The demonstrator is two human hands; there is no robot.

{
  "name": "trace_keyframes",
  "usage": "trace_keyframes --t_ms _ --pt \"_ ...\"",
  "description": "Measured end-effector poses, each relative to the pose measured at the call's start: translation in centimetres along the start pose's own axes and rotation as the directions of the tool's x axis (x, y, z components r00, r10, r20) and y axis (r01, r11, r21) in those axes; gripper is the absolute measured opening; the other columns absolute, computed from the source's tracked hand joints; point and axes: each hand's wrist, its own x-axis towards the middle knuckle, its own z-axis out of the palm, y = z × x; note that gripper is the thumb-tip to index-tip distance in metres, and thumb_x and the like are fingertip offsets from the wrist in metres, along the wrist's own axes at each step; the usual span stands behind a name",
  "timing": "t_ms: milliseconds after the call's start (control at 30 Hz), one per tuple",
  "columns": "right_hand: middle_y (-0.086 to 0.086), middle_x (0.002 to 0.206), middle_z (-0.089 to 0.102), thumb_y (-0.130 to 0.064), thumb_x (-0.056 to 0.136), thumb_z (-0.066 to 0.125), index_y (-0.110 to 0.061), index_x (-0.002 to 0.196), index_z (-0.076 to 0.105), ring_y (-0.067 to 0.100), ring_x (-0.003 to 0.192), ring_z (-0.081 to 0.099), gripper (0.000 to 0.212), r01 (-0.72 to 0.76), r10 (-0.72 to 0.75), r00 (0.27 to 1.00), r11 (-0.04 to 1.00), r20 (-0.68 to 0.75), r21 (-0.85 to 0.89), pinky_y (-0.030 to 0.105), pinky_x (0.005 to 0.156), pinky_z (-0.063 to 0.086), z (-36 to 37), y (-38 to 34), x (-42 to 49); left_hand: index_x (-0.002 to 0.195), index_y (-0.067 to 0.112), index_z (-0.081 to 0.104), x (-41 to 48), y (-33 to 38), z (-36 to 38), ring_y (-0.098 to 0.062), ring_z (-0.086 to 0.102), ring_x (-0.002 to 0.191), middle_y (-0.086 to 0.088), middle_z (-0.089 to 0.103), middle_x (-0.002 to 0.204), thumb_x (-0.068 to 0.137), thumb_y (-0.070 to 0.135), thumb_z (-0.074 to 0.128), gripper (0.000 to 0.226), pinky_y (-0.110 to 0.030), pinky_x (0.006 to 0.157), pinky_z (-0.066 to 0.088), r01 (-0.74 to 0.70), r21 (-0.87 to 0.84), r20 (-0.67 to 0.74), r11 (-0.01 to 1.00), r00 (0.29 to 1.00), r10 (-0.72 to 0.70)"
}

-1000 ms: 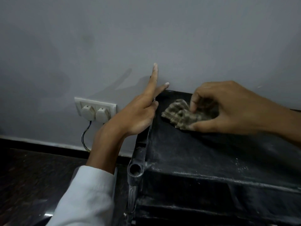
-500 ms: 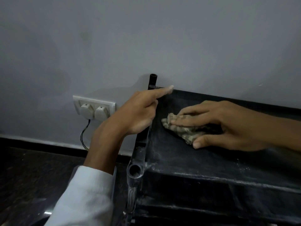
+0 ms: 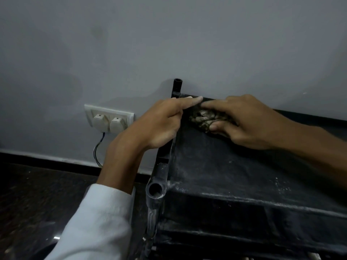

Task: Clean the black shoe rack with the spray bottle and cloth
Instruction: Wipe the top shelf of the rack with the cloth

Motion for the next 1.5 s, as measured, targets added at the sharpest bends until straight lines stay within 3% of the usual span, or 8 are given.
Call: trace_keyframes --t_ms 267,500,667,900,1100,1233,1367,1500 --pt "-0.021 0.103 0.067 -0.032 0.091 0.065 -0.033 0.124 0.068 0.007 0.082 0.058 0.032 0.244 -0.265 0.955 0.957 0.131 0.158 0.023 0.074 0.047 -1.9 -2.7 -4.7 0.147 0.018 0.043 0.0 0.2 0.0 -0.004 0.032 0.143 0.006 0.045 0.150 0.100 -0.010 0.028 0.057 -0.014 0.113 0.027 0.042 -0.069 0.033 0.997 0.999 -0.040" --pt "-0.009 0.079 0.064 -0.036 0.092 0.051 -0.023 0.095 0.066 0.016 0.069 0.058 0.020 0.121 -0.109 0.990 0.984 0.093 -0.130 0.030 0.063 0.040 -1.3 -0.6 -0.9 0.141 0.007 0.049 -0.3 1.1 0.1 -0.005 0.039 0.138 -0.002 0.045 0.149 0.096 -0.018 0.030 0.055 -0.019 0.117 0.028 -0.003 -0.014 0.039 1.000 0.999 0.003" --pt "-0.015 0.087 0.067 -0.032 0.095 0.055 -0.026 0.111 0.067 0.007 0.075 0.057 0.020 0.119 -0.120 0.989 0.993 0.090 0.018 0.011 0.066 0.035 -0.5 -1.5 -0.6 0.140 0.009 0.053 -0.4 1.0 0.0 -0.010 0.044 0.136 -0.004 0.051 0.146 0.098 -0.012 0.034 0.050 -0.020 0.115 0.032 -0.004 0.025 0.001 1.000 1.000 0.004" --pt "-0.021 0.099 0.067 -0.033 0.092 0.064 -0.034 0.115 0.069 0.005 0.081 0.059 0.024 0.267 -0.300 0.932 0.948 0.203 0.174 0.014 0.075 0.043 -2.4 -1.9 -3.0 0.142 0.008 0.049 0.0 0.4 0.0 -0.011 0.036 0.143 -0.004 0.045 0.150 0.095 -0.020 0.030 0.058 -0.037 0.121 0.028 0.040 -0.073 0.054 0.997 0.998 -0.036" --pt "-0.008 0.082 0.061 -0.032 0.093 0.051 -0.021 0.089 0.061 0.017 0.073 0.055 0.015 0.110 -0.100 0.990 0.989 0.101 -0.098 0.041 0.068 0.048 -0.7 -0.6 0.2 0.131 0.010 0.056 -0.3 1.2 0.3 0.002 0.049 0.128 0.003 0.059 0.134 0.091 -0.024 0.030 0.058 -0.017 0.111 0.036 0.019 -0.140 0.050 0.990 0.999 -0.012" --pt "-0.018 0.090 0.063 -0.033 0.097 0.050 -0.028 0.104 0.065 0.002 0.078 0.055 0.017 0.141 -0.147 0.978 0.989 0.149 0.055 0.026 0.074 0.046 -0.8 -1.9 -0.4 0.112 0.016 0.059 -0.4 1.9 0.3 0.020 0.058 0.098 0.019 0.065 0.107 0.097 -0.016 0.029 0.047 0.002 0.084 0.039 0.105 -0.306 0.075 0.946 0.993 -0.086" --pt "-0.021 0.095 0.064 -0.024 0.094 0.061 -0.033 0.110 0.066 0.004 0.082 0.058 0.019 0.251 -0.293 0.930 0.947 0.220 0.200 0.014 0.078 0.039 -2.1 -3.2 -3.1 0.141 -0.002 0.043 -0.4 1.5 0.0 -0.011 0.045 0.135 -0.009 0.048 0.144 0.094 -0.024 0.027 0.055 -0.016 0.112 0.035 0.059 -0.207 0.049 0.977 0.998 -0.050" --pt "-0.018 0.094 0.068 -0.024 0.086 0.064 -0.029 0.103 0.071 0.005 0.077 0.059 0.019 0.247 -0.286 0.931 0.951 0.225 0.187 0.012 0.075 0.041 -2.9 -2.3 -3.6 0.140 0.002 0.049 -0.4 1.3 0.1 -0.016 0.043 0.138 -0.009 0.049 0.146 0.100 -0.011 0.033 0.046 -0.036 0.118 0.033 0.076 -0.145 0.023 0.987 0.997 -0.074"
